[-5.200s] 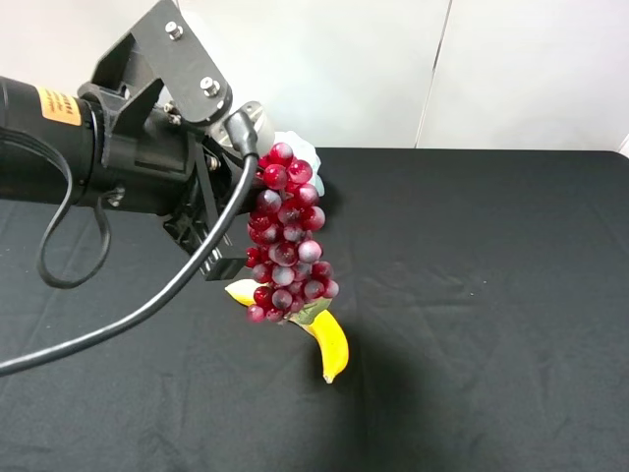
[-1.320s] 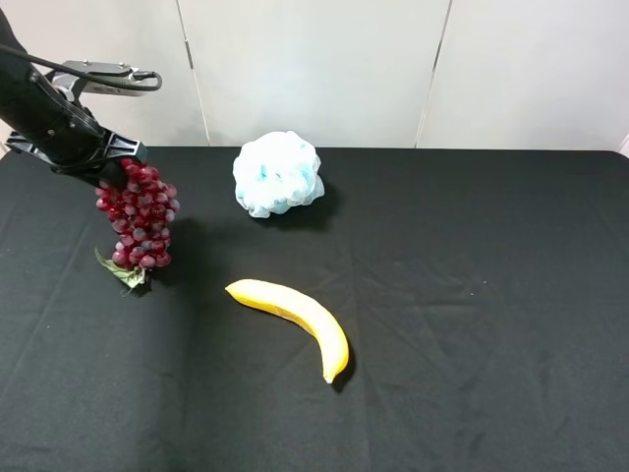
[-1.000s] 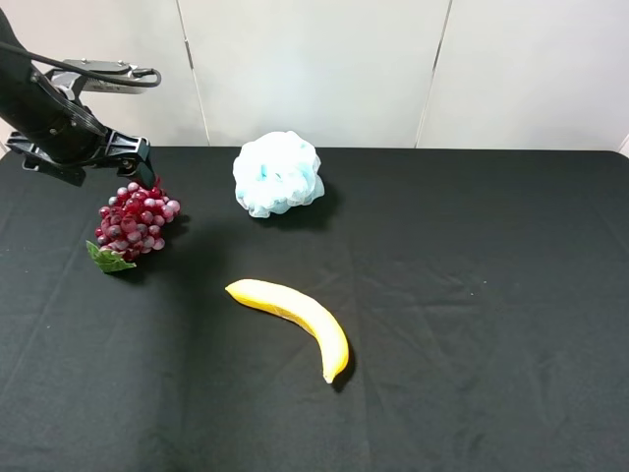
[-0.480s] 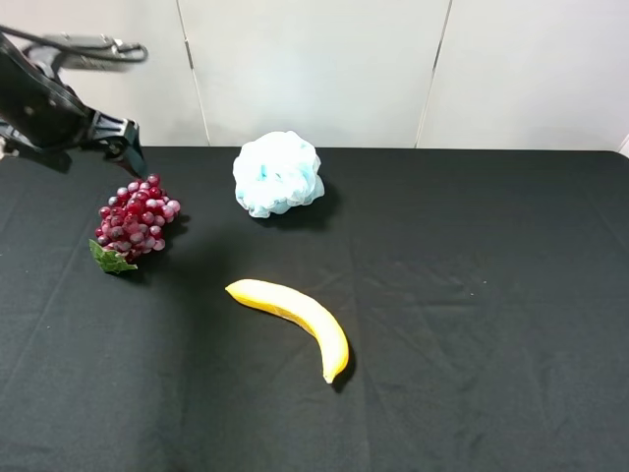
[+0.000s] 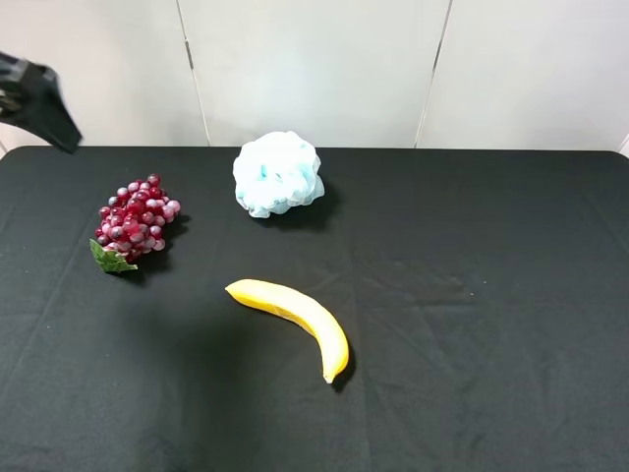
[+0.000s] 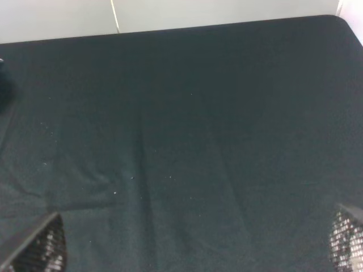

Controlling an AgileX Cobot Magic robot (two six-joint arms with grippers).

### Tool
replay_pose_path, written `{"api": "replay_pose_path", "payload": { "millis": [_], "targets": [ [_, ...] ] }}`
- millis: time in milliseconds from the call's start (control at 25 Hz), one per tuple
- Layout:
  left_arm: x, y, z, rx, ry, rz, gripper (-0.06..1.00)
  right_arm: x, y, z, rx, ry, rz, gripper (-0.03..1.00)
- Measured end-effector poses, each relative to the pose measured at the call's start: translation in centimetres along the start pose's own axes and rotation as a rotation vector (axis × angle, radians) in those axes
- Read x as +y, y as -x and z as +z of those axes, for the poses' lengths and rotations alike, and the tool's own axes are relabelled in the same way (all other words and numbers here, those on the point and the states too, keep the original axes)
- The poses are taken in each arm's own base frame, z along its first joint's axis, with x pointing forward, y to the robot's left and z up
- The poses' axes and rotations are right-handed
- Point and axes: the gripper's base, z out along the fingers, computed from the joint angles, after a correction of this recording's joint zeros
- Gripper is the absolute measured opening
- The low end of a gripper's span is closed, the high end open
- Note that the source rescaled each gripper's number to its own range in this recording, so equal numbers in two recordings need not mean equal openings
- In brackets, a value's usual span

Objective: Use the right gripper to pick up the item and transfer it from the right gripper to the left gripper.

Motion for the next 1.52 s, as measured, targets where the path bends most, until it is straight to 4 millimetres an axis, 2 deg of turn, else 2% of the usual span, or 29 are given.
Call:
{"api": "replay_pose_path", "payload": {
  "millis": [240, 400, 600, 880, 1000, 1240, 1520],
  "targets": [
    [-0.9, -2.9, -5.8, -0.128, 0.011, 0.024, 1.00, 0.0, 0.0, 0.0, 0.000, 0.000, 0.000, 1.00],
    [-1.4, -6.3, -7.7, -0.186, 0.016, 0.032, 1.00, 0.0, 0.0, 0.0, 0.000, 0.000, 0.000, 1.00],
    [-2.0, -11.9, -7.5, -0.209, 0.017, 0.026, 1.00, 0.0, 0.0, 0.0, 0.000, 0.000, 0.000, 1.00],
    [-2.7, -20.0, -6.7, -0.340, 0.023, -0.007, 1.00, 0.0, 0.0, 0.0, 0.000, 0.000, 0.000, 1.00],
    [-3.0, -22.7, -6.3, -0.418, 0.025, -0.018, 1.00, 0.0, 0.0, 0.0, 0.000, 0.000, 0.000, 1.00],
    [-3.2, -26.0, -5.6, -0.558, 0.039, -0.028, 1.00, 0.0, 0.0, 0.0, 0.000, 0.000, 0.000, 1.00],
    [-3.1, -26.2, -5.5, -0.566, 0.041, -0.033, 1.00, 0.0, 0.0, 0.0, 0.000, 0.000, 0.000, 1.00]
  ]
}}
